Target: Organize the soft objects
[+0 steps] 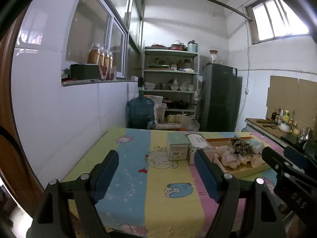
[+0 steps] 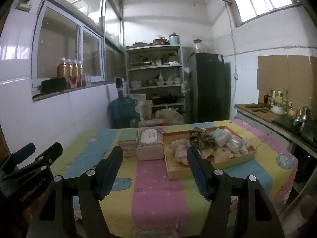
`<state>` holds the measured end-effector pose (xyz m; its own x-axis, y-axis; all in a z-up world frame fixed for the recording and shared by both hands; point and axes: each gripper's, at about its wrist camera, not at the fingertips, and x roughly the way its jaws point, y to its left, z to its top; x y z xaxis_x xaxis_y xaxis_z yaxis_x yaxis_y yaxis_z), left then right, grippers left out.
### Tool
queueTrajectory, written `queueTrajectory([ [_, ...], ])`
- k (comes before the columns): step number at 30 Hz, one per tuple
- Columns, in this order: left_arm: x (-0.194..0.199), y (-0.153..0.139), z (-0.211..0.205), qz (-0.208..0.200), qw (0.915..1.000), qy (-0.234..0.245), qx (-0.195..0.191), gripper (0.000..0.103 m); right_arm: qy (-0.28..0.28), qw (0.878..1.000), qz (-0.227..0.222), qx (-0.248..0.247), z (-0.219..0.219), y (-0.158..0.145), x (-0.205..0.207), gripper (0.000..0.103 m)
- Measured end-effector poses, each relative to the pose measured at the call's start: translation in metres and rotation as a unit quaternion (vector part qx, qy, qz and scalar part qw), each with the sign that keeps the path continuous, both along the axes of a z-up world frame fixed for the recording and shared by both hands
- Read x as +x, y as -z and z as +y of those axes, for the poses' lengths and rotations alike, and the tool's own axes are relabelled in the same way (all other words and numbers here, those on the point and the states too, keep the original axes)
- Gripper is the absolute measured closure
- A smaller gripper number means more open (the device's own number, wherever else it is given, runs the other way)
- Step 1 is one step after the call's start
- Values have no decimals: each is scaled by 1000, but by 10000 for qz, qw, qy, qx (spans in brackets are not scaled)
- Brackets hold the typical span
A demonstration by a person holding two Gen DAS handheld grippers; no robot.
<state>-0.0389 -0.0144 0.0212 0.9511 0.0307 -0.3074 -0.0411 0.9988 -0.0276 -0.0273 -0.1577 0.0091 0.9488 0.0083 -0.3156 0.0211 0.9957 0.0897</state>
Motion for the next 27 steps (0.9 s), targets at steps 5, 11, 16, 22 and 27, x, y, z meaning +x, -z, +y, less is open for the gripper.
queueTrajectory([
  [5,0,0,-1,-8,10000,16,3,25,-39,10000,5,-25,4,-2,-1,34],
  [11,1,0,-2,-14,10000,36,22,25,-78,10000,21,-49,6,-4,-1,34],
  [16,2,0,-2,-4,10000,45,35,25,-73,10000,16,-51,6,-5,-1,34],
  [22,3,1,-2,-3,10000,57,34,25,-70,10000,14,-47,5,-5,-1,34],
  [27,2,1,-3,0,10000,45,35,25,-72,10000,11,-54,5,-5,-1,34],
])
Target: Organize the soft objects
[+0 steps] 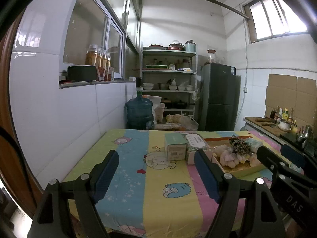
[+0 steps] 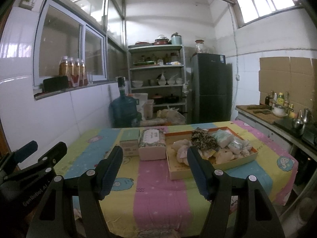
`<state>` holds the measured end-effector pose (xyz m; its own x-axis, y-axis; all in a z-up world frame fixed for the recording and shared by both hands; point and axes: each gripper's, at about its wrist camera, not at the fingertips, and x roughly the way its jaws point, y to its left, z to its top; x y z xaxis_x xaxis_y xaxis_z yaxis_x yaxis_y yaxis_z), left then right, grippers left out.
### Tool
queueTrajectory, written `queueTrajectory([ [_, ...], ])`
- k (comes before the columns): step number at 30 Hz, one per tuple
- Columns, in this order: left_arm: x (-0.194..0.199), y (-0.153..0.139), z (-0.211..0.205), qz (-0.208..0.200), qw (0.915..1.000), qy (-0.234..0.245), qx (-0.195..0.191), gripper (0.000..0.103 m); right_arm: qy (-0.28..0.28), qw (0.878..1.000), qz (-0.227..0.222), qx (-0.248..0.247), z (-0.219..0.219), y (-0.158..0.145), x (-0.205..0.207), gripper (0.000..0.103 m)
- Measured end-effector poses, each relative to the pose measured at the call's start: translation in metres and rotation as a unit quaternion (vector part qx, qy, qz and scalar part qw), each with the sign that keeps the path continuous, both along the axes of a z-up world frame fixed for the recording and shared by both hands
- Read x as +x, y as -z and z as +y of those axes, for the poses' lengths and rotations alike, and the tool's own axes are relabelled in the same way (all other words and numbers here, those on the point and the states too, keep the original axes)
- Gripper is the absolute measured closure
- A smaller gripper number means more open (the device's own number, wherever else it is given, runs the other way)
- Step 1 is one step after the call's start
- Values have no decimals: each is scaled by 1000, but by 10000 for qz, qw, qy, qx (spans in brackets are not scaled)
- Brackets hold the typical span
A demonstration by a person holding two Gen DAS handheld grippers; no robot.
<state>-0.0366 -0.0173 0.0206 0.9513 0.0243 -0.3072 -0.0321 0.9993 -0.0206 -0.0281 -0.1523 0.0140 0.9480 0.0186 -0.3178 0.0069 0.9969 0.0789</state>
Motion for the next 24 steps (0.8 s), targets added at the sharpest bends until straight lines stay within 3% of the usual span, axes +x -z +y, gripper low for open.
queueTrajectory([
  [24,-1,1,-1,-10,10000,-9,0,25,112,9999,-42,-50,-1,1,2,34],
])
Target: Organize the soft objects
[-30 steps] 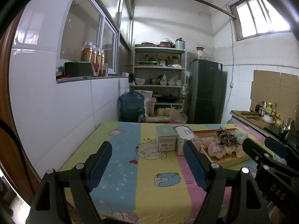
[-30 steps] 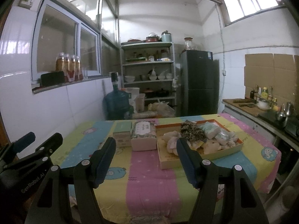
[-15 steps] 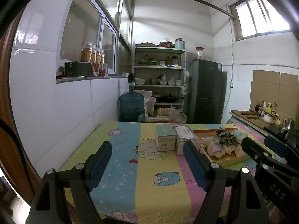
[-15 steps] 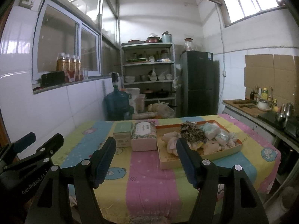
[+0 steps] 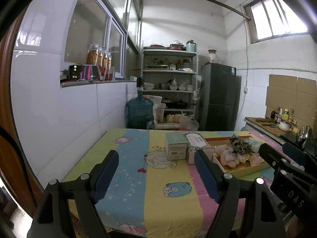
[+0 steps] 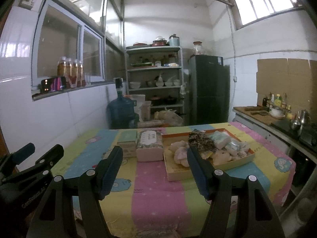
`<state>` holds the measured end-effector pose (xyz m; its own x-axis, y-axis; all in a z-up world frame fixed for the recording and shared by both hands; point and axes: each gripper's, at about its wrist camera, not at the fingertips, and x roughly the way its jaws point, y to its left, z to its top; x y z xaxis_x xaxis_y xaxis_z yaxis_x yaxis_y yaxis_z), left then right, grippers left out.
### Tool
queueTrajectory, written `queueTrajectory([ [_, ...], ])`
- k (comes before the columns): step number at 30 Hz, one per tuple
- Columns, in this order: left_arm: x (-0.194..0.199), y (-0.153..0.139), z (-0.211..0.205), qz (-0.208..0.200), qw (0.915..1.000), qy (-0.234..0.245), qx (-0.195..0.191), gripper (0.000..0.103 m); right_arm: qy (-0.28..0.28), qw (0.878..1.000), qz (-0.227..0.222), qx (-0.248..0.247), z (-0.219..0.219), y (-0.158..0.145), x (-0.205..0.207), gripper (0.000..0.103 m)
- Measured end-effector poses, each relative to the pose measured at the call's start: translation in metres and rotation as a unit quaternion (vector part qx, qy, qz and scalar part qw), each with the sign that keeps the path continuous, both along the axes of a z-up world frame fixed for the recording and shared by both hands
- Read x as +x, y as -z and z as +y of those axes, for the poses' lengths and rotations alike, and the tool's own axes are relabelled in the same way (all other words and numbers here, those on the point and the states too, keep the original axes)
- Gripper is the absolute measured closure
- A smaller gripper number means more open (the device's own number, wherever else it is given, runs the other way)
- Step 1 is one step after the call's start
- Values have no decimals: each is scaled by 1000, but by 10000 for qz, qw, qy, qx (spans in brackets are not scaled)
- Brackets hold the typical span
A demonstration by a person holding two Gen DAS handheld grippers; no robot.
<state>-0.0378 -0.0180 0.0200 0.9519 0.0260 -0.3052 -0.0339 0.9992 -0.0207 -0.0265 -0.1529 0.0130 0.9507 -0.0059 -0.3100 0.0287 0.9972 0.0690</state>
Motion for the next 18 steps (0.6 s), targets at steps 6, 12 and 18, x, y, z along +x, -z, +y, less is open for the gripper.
queueTrajectory([
  [6,-2,4,-2,41,10000,19,3,25,-9,10000,15,4,0,0,-1,34],
  [12,-2,5,-2,43,10000,23,1,25,-8,10000,19,4,-1,0,-2,34],
  [18,-2,7,-4,56,10000,28,15,25,-7,10000,19,7,0,0,-1,34],
])
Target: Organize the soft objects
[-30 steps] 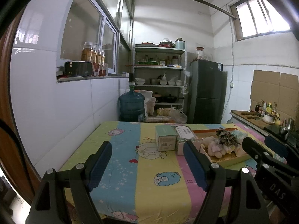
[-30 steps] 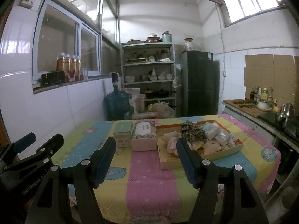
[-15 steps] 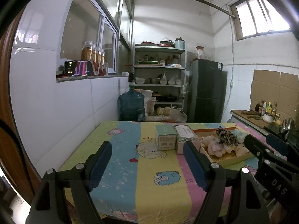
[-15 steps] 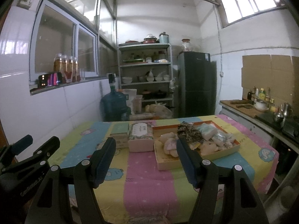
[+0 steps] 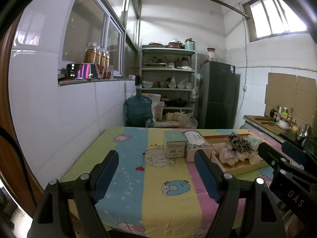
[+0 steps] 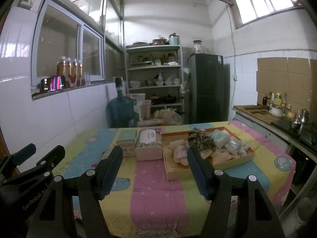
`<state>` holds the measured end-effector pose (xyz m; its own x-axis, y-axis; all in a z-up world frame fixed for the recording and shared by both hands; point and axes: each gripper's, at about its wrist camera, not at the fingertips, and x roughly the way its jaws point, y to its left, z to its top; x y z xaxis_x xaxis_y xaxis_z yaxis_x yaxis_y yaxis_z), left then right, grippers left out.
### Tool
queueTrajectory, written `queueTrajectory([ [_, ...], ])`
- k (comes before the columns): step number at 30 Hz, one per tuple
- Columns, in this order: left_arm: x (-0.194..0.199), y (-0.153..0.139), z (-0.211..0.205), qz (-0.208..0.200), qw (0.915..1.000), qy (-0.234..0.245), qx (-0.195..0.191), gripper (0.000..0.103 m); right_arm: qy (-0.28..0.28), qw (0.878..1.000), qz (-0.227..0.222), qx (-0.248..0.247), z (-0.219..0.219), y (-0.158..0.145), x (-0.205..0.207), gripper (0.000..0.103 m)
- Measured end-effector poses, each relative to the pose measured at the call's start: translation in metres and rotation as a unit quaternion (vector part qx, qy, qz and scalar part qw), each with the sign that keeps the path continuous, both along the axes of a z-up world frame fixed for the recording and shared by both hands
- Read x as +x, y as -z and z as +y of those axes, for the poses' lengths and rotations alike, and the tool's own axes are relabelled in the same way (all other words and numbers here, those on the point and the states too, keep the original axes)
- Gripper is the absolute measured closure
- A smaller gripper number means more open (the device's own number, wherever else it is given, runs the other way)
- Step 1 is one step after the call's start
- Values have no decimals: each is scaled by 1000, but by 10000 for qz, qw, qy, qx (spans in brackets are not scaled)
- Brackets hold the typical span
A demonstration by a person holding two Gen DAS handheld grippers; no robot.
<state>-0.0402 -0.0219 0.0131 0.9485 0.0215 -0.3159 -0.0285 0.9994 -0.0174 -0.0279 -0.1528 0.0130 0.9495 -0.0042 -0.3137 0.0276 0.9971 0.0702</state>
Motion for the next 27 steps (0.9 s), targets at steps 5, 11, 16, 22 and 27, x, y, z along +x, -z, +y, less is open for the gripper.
queueTrajectory([
  [5,-1,2,-1,7,10000,13,-2,25,-1,10000,-3,0,0,0,0,34],
  [11,-1,2,-1,7,10000,12,0,25,-1,10000,2,-1,0,0,0,34],
  [16,-1,2,-2,4,10000,14,-3,25,-1,10000,1,1,0,-1,0,34],
  [22,-1,1,-2,8,10000,9,0,25,-2,10000,5,-1,0,-1,0,34],
  [27,-1,1,-2,7,10000,11,1,25,1,10000,2,-1,1,-1,0,34],
])
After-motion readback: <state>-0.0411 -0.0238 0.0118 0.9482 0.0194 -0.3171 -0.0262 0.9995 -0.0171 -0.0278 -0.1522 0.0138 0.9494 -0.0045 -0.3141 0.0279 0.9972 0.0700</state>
